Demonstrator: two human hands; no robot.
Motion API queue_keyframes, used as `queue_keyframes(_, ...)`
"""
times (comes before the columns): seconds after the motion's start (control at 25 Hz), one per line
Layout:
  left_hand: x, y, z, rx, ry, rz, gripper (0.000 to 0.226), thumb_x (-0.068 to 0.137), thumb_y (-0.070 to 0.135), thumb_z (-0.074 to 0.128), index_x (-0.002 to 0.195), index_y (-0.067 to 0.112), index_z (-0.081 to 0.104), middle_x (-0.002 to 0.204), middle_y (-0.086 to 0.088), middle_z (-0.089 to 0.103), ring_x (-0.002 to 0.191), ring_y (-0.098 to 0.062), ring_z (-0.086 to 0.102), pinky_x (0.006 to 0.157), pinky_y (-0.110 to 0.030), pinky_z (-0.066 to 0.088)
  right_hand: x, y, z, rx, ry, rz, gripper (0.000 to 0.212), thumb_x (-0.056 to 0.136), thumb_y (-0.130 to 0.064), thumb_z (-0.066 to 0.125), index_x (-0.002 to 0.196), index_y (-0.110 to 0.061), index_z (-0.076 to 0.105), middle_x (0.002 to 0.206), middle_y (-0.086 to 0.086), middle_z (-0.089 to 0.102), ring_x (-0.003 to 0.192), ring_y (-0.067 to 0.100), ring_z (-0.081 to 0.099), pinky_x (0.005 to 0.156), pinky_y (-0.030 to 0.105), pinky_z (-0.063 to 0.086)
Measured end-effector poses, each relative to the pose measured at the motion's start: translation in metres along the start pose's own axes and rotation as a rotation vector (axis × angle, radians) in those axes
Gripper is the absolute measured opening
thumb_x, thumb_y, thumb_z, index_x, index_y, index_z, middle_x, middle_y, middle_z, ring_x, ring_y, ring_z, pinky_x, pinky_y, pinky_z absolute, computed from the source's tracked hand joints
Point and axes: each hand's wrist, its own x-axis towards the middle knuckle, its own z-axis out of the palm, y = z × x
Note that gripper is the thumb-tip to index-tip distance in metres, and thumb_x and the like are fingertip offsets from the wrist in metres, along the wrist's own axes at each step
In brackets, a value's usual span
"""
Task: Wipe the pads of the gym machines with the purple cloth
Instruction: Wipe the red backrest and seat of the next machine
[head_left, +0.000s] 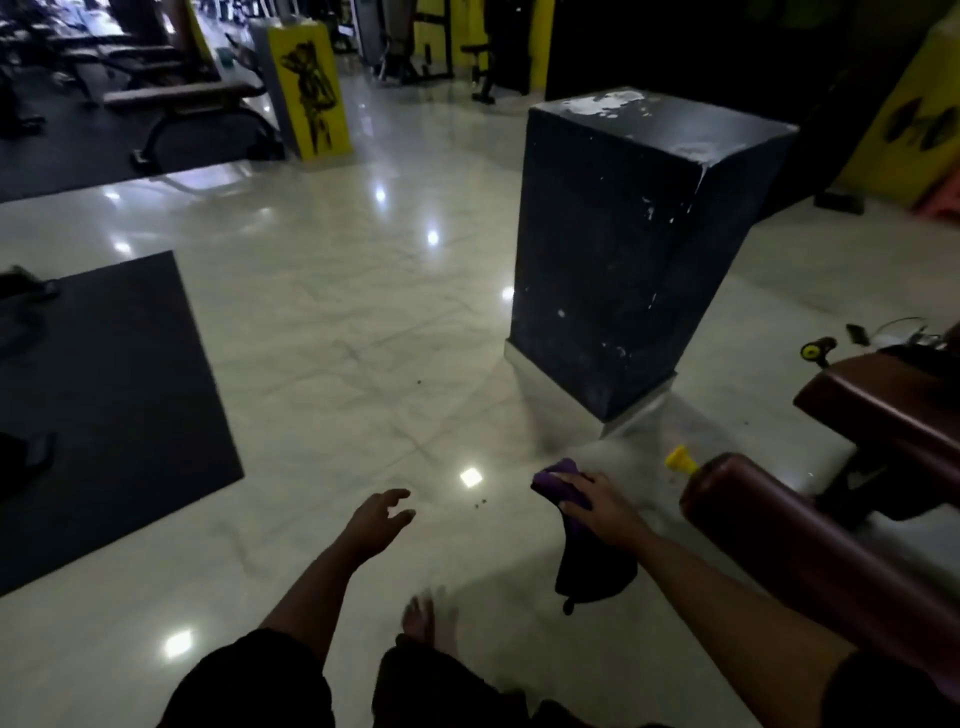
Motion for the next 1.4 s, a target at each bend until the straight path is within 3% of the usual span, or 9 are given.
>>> queue_keyframes(0.28,0.229,0.091,-0.06,0.167,-0.21,0.202,0.042,0.092,0.024,0.052,0.133,0.014,0.045,0.134,-0.014,0.049,0.123,-0.026,0.048,0.099,-0.027,0.036,0.135,0.001,-0.061,0.123,0.252,0.283,0.05,0.093,-0.025,0.053,0.14,-0.022,0.037,0.134,0.015,0.039,0.122,0.029,0.045,0.097,0.025,0.033)
queue_keyframes(0.6,0.41,0.271,-0.017,0.35,-0.455,0.523,0.044,0.092,0.02,0.051,0.134,0.01,0.043,0.139,-0.013,0.045,0.126,-0.026,0.046,0.102,-0.028,0.035,0.207,0.066,-0.133,0.249,0.485,0.596,0.049,0.094,-0.029,0.053,0.14,-0.023,0.037,0.138,0.014,0.035,0.124,0.028,0.044,0.102,0.029,0.034)
queue_keyframes(0.92,0.473,0.457,0.08,0.433,-0.753,0.819,0.044,0.091,0.02,0.054,0.132,0.006,0.047,0.134,-0.018,0.051,0.122,-0.032,0.05,0.102,-0.036,0.042,0.226,0.137,-0.225,0.302,0.739,0.805,0.051,0.092,-0.028,0.056,0.139,-0.022,0.038,0.132,0.017,0.042,0.123,0.03,0.043,0.097,0.027,0.032)
queue_keyframes(1.12,0.478,0.558,0.131,0.488,-0.853,1.004,0.046,0.093,0.028,0.05,0.136,0.014,0.041,0.138,-0.014,0.044,0.125,-0.027,0.046,0.097,-0.028,0.038,0.222,0.172,-0.266,0.33,0.894,0.904,0.049,0.089,-0.033,0.057,0.136,-0.029,0.043,0.126,0.013,0.048,0.117,0.027,0.047,0.09,0.026,0.035)
queue_keyframes(1.4,0.489,0.676,0.197,0.512,-0.98,1.161,0.042,0.092,0.024,0.052,0.132,0.014,0.047,0.134,-0.016,0.048,0.123,-0.026,0.047,0.098,-0.025,0.037,0.228,0.218,-0.328,0.291,1.088,1.091,0.05,0.091,-0.029,0.056,0.139,-0.028,0.041,0.12,0.014,0.049,0.113,0.026,0.048,0.086,0.025,0.033)
